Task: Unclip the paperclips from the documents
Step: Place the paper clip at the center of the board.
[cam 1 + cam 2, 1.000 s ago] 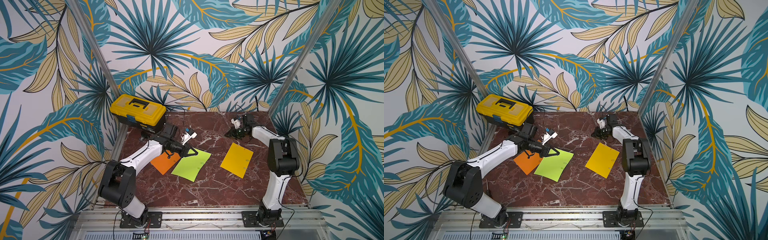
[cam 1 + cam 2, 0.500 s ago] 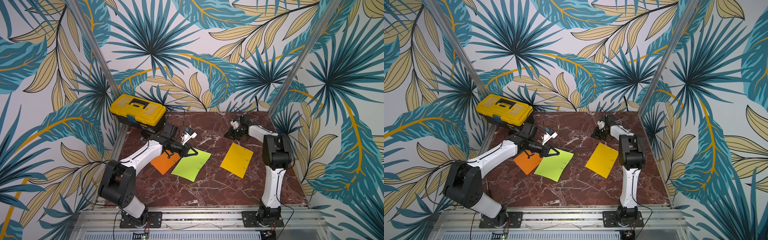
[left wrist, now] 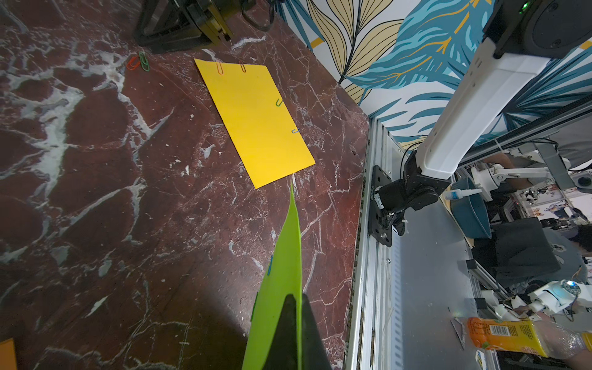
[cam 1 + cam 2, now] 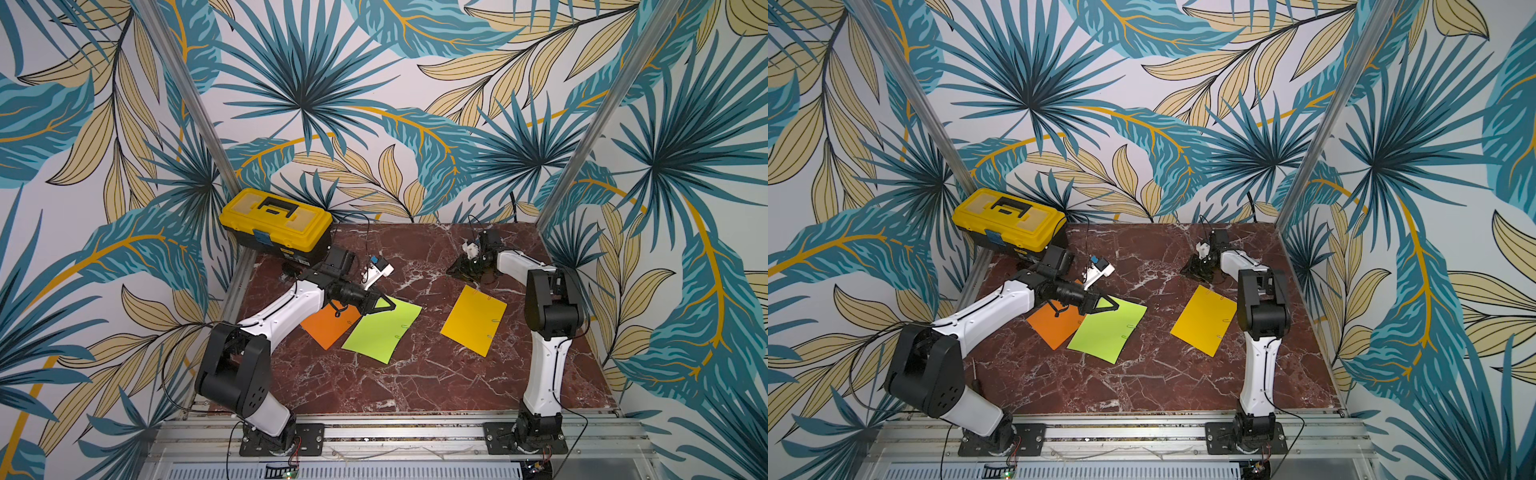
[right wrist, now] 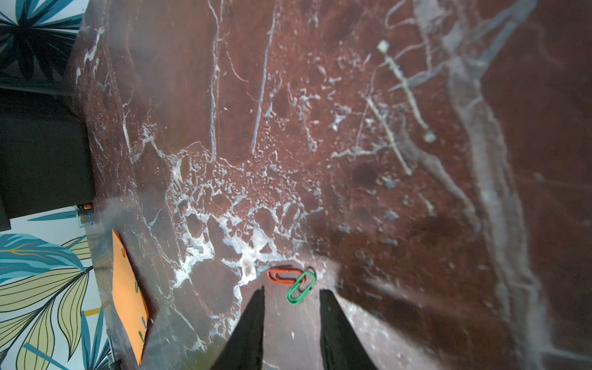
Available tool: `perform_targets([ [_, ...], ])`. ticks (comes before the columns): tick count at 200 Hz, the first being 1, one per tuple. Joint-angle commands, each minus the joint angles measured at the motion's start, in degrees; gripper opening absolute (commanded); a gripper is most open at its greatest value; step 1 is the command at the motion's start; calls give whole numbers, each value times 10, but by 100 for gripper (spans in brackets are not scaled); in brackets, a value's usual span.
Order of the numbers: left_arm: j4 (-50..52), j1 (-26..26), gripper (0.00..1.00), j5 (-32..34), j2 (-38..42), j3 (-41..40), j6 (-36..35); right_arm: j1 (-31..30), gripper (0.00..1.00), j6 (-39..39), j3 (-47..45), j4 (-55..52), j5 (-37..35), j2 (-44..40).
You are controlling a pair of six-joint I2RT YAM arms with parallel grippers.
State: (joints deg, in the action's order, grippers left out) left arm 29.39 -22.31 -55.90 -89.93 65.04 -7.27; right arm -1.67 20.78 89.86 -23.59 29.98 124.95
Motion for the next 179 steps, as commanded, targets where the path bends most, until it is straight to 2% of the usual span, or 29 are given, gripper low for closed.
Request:
perform_targets([
  [1,4,-2,0,-1,23,23,-7,2,32,-6,-21,-15,-9,-32],
  [64,4,1,0,-11,15,33,-4,-1,33,-21,-110,19,16,-138],
  [109,-20,11,0,-21,7,33,8,-26,35,-47,-181,42,42,-239],
  [143,-99,38,0,-53,12,14,68,-54,38,-74,-226,58,58,-321],
  [179,-133,38,0,-57,15,30,101,-84,45,-96,-261,102,78,-392],
])
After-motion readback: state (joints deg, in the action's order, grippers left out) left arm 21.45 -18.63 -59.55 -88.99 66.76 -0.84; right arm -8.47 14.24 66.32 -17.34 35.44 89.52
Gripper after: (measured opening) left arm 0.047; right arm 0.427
